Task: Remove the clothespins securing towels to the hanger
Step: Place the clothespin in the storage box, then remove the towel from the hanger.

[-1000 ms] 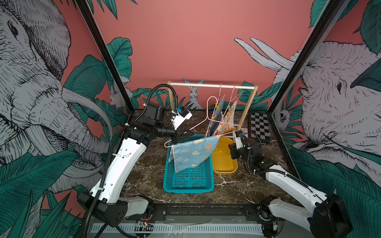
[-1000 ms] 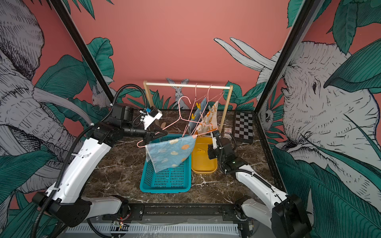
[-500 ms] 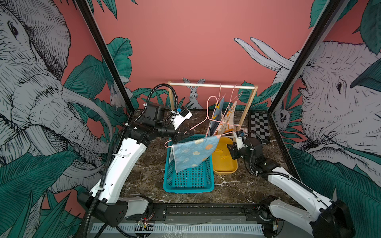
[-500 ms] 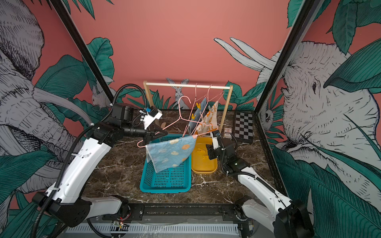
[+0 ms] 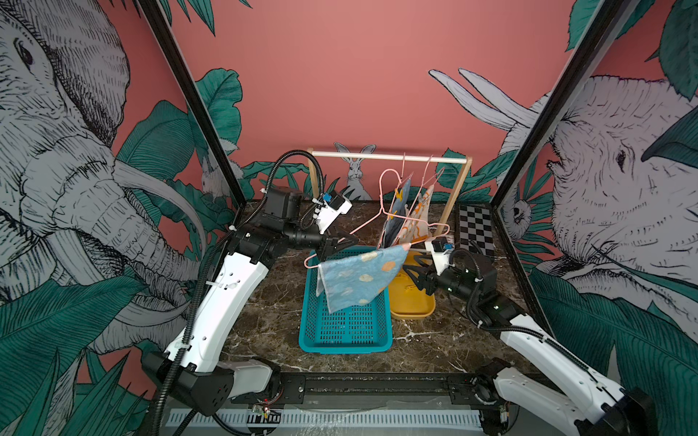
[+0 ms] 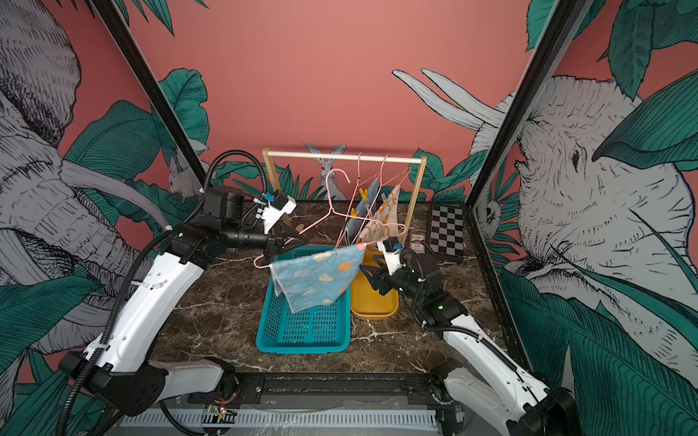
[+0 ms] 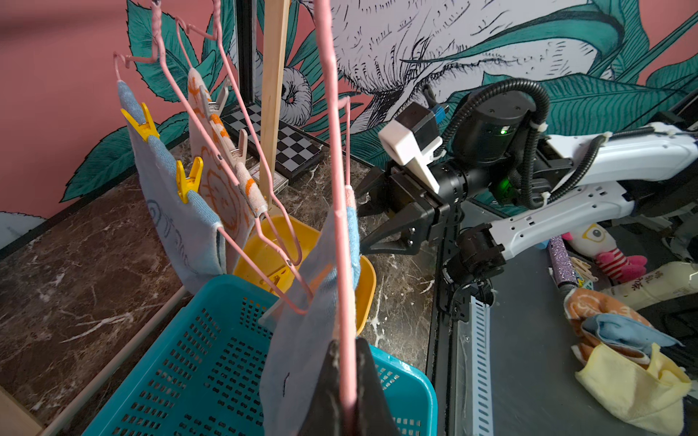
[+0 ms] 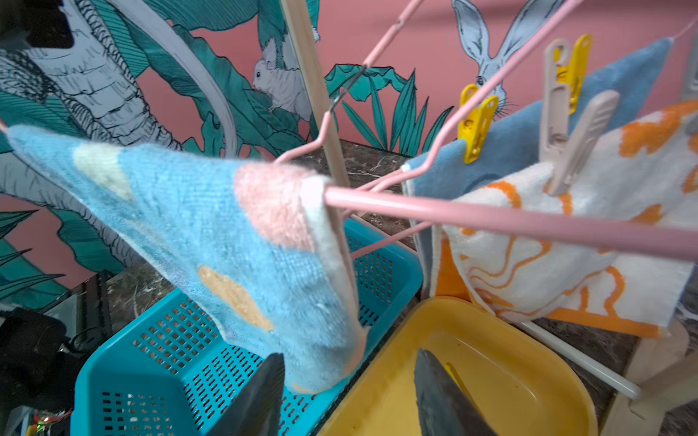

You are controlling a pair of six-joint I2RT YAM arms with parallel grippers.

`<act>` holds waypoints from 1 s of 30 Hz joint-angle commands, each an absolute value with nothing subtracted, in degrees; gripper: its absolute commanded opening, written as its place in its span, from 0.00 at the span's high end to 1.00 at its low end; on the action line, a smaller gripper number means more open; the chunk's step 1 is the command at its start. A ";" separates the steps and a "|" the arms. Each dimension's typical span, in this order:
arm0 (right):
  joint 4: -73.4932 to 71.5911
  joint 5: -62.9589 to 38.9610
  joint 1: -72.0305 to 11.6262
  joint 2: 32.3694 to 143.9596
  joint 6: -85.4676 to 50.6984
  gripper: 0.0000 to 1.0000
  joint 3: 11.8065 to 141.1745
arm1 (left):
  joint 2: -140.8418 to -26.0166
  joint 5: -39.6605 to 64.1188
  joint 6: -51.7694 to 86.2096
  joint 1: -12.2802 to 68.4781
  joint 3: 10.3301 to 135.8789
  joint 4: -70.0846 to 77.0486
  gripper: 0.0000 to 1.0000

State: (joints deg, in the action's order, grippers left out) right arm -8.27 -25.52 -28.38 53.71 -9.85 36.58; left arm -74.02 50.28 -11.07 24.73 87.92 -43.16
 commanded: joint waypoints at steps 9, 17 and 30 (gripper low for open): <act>-16.47 -33.65 -30.55 58.88 -10.76 0.47 40.19 | -71.54 54.83 -7.37 24.92 88.68 -37.47 1.00; -12.77 -31.82 -32.44 58.24 -8.61 0.92 41.16 | -70.72 50.40 -5.99 24.86 89.07 -36.26 1.00; -3.65 -27.67 -32.52 53.91 -4.71 0.98 38.66 | -66.56 39.98 -5.48 24.79 90.44 -34.77 1.00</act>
State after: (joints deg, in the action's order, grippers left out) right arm -5.96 -29.32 -32.27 55.22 -6.61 39.68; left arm -69.14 43.27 -6.35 24.71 88.16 -38.30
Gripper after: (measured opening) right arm 0.048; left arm 0.057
